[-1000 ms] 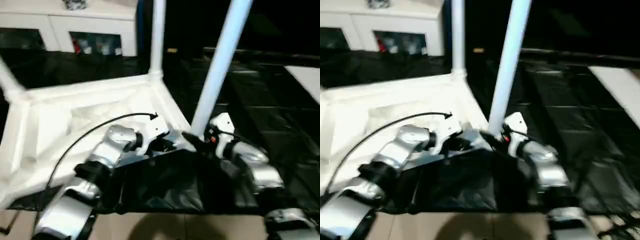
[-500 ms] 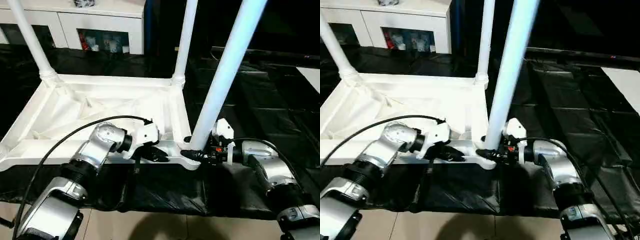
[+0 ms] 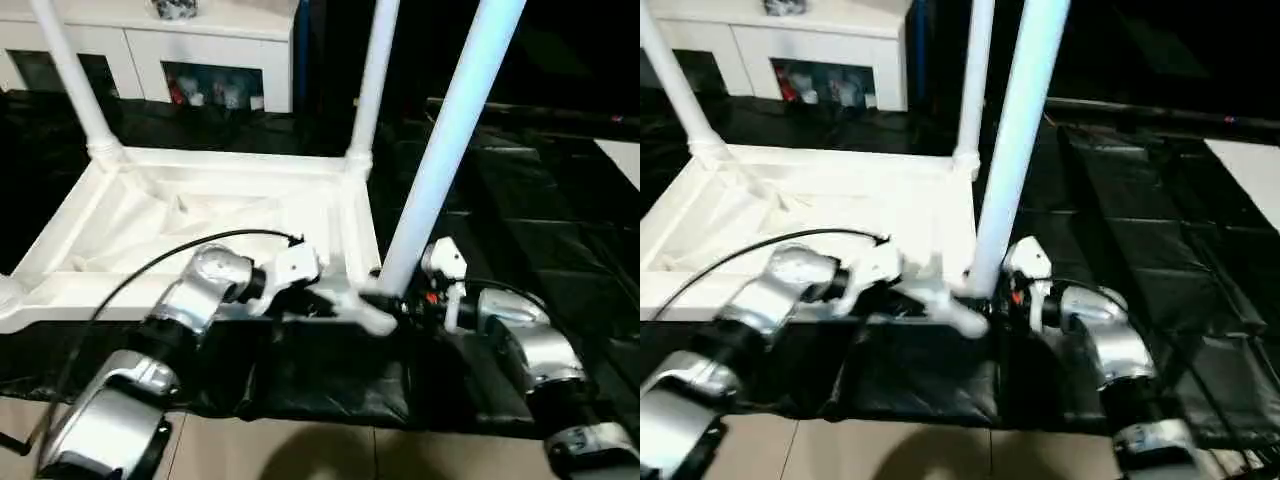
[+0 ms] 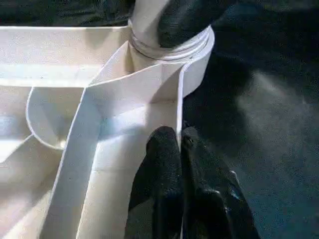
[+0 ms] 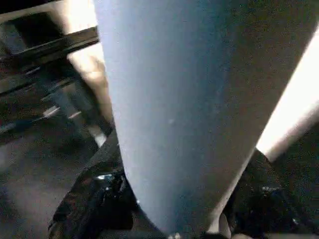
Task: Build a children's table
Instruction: Rotate leg to tighten
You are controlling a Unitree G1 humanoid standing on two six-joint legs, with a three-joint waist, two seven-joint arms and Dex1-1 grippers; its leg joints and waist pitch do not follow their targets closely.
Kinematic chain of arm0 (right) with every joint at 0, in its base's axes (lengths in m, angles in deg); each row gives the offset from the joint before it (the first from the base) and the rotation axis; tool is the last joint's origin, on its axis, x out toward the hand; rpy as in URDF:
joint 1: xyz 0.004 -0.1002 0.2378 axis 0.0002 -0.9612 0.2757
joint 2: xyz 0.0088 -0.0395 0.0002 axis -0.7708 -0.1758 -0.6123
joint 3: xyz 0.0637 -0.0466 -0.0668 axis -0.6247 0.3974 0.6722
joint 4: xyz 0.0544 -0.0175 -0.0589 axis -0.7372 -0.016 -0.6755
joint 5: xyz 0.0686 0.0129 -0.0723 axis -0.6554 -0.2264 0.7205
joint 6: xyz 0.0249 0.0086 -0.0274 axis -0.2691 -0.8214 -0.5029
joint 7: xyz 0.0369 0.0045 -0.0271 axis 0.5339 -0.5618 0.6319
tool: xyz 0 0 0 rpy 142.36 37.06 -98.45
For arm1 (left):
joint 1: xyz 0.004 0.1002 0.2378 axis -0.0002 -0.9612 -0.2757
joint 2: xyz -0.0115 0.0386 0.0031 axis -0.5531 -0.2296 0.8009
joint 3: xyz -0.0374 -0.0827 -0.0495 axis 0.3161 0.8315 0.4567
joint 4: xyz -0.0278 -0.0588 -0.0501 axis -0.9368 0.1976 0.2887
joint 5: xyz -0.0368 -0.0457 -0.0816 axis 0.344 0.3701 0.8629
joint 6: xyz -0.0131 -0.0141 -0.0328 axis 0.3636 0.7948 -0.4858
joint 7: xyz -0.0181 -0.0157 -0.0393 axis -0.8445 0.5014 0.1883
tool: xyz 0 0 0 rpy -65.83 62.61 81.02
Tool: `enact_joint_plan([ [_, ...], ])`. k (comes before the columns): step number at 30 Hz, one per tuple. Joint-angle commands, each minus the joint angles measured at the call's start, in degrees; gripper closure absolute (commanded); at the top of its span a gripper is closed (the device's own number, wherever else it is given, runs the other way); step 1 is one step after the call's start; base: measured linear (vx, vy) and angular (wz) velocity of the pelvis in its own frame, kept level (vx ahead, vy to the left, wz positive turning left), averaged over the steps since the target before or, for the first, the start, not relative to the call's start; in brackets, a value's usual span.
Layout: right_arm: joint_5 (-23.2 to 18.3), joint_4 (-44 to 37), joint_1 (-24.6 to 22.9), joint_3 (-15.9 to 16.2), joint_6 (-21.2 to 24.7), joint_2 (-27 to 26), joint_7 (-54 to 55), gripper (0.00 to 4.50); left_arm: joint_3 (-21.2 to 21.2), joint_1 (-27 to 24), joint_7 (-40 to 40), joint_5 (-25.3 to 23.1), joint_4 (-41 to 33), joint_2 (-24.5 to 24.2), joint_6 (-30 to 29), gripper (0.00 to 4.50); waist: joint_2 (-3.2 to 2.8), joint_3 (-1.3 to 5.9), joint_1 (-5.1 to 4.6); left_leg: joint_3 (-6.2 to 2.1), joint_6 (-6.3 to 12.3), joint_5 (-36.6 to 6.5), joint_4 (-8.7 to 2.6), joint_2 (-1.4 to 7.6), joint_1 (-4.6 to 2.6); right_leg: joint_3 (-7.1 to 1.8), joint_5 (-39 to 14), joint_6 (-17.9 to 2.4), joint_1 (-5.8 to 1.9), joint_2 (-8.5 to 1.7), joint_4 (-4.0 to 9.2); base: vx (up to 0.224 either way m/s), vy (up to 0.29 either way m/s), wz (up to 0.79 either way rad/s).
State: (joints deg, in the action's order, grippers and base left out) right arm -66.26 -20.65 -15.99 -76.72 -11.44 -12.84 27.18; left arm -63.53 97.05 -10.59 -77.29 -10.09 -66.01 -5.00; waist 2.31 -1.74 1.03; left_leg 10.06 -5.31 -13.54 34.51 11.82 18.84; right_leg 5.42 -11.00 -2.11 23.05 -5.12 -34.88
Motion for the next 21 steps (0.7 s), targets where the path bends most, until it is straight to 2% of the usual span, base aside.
enact_joint_plan([
  [1,2.51,6.11,-0.07,-1.02,2.18,-4.56,13.62,2.53,-0.23,1.35,7.56,-0.56,2.05,5.32,-2.41,4.50,-0.28,2.13,-0.24,-0.41,1.64,-11.00,-4.88,1.54,0.61,-3.08,-20.43,-8.75,-2.85,-3.32,5.42,0.000,0.000,0.00],
  [3,2.72,7.27,0.49,-1.89,1.71,-6.03,17.44,2.54,-0.18,1.65,9.35,-0.74,2.53,6.63,-2.76,4.50,-0.34,2.16,-0.81,-0.44,0.80,-11.44,-4.89,1.45,0.51,-3.06,-20.98,-8.65,-2.56,-3.30,5.50,0.000,0.000,0.00],
  [4,2.74,8.23,1.11,-2.93,1.73,-7.71,21.49,2.55,0.01,1.91,11.28,-0.74,3.02,8.02,-3.24,4.50,-0.32,2.18,-1.02,-0.60,0.87,-11.74,-4.96,1.41,0.70,-2.99,-21.72,-8.27,-2.79,-3.39,5.65,0.000,0.000,0.00],
  [5,2.94,8.87,1.67,-3.38,1.87,-8.97,24.36,2.55,0.12,2.08,12.58,-0.81,3.44,8.99,-3.49,4.50,-0.82,2.17,-1.29,-0.47,1.09,-12.32,-4.87,1.30,0.66,-3.00,-21.00,-8.21,-2.62,-3.22,5.96,0.000,0.000,0.00],
  [6,2.98,8.95,1.75,-3.42,1.89,-9.13,24.72,2.55,0.13,2.10,12.75,-0.83,3.49,9.11,-3.52,4.50,-0.77,2.21,-1.26,-0.52,1.16,-12.50,-4.89,1.33,0.60,-3.00,-20.66,-8.38,-2.61,-3.24,5.85,0.000,0.000,0.00],
  [7,3.91,10.09,2.96,-3.11,1.24,-11.26,28.62,2.55,-0.11,2.14,14.44,-1.27,3.88,10.53,-3.76,4.50,-0.85,2.30,-1.62,-0.59,1.43,-12.38,-4.92,1.23,0.83,-2.99,-19.63,-8.88,-2.73,-3.21,5.66,0.000,0.000,0.00],
  [9,3.88,10.52,3.68,-3.09,0.85,-12.84,29.90,2.55,-0.16,2.15,15.31,-1.60,4.18,11.35,-3.80,4.50,-0.93,2.26,-1.76,-0.47,1.91,-12.90,-4.84,1.18,0.69,-3.00,-19.62,-9.00,-2.57,-3.14,5.85,0.000,0.000,0.00],
  [10,4.16,10.12,3.76,-2.39,-0.12,-13.39,29.00,2.55,-0.19,2.13,15.48,-1.68,4.24,11.58,-3.83,4.50,-0.79,2.24,-1.78,-0.56,2.30,-12.85,-4.92,1.18,0.90,-2.96,-19.76,-8.91,-2.73,-3.17,5.82,0.000,0.000,0.00],
  [11,4.39,10.01,3.81,-2.12,-0.61,-13.66,28.79,2.20,-0.19,2.17,15.62,-1.74,4.36,11.70,-3.84,4.50,-0.85,2.28,-1.78,-0.57,2.44,-12.63,-4.90,1.19,0.93,-2.97,-19.58,-8.91,-2.77,-3.21,5.81,0.000,0.000,0.00],
  [13,4.96,9.54,3.84,-1.28,-2.25,-13.99,27.53,1.85,-0.23,2.25,15.68,-1.90,4.58,11.77,-3.70,4.50,-0.94,2.22,-1.91,-0.58,2.73,-12.95,-4.96,1.29,0.94,-2.97,-19.12,-9.15,-2.68,-3.14,5.80,0.000,0.000,0.00],
  [14,5.28,9.24,3.84,-0.89,-3.08,-13.94,26.63,1.85,-0.15,2.29,15.58,-2.02,4.68,11.60,-3.56,4.50,-0.76,2.23,-1.89,-0.58,2.89,-13.13,-4.96,1.32,0.97,-2.97,-19.17,-9.27,-2.69,-3.26,5.78,0.000,0.000,0.00],
  [15,5.27,8.83,3.73,-0.68,-3.63,-13.61,25.46,1.83,-0.13,2.26,15.10,-2.06,4.59,11.23,-3.27,4.50,-0.84,2.25,-1.90,-0.60,2.93,-13.07,-4.97,1.36,0.95,-2.99,-18.99,-9.40,-2.67,-3.26,5.74,0.000,0.000,0.00],
  [16,5.07,8.31,3.56,-0.54,-3.95,-12.99,23.99,1.75,-0.10,2.14,14.13,-1.91,4.39,10.76,-2.78,4.50,-0.58,2.22,-1.97,-0.60,3.30,-13.17,-5.02,1.41,1.05,-2.96,-18.85,-9.52,-2.75,-3.26,5.78,0.000,0.000,0.00],
  [18,4.70,7.11,3.00,-0.03,-4.51,-11.22,20.49,1.46,0.00,1.84,12.15,-1.41,3.89,9.77,-1.88,4.50,-0.71,2.33,-1.91,-0.56,4.20,-11.68,-4.92,1.43,1.19,-3.03,-16.57,-10.20,-2.99,-3.31,5.55,0.000,0.000,0.00],
  [21,4.49,5.26,1.94,1.40,-5.56,-7.25,14.10,1.46,0.04,0.95,7.80,-0.14,2.55,7.91,-0.03,4.50,-0.66,2.49,-1.79,-0.45,5.40,-9.59,-4.65,1.42,1.31,-3.06,-13.20,-11.31,-3.25,-3.41,5.18,0.000,0.000,0.00],
])
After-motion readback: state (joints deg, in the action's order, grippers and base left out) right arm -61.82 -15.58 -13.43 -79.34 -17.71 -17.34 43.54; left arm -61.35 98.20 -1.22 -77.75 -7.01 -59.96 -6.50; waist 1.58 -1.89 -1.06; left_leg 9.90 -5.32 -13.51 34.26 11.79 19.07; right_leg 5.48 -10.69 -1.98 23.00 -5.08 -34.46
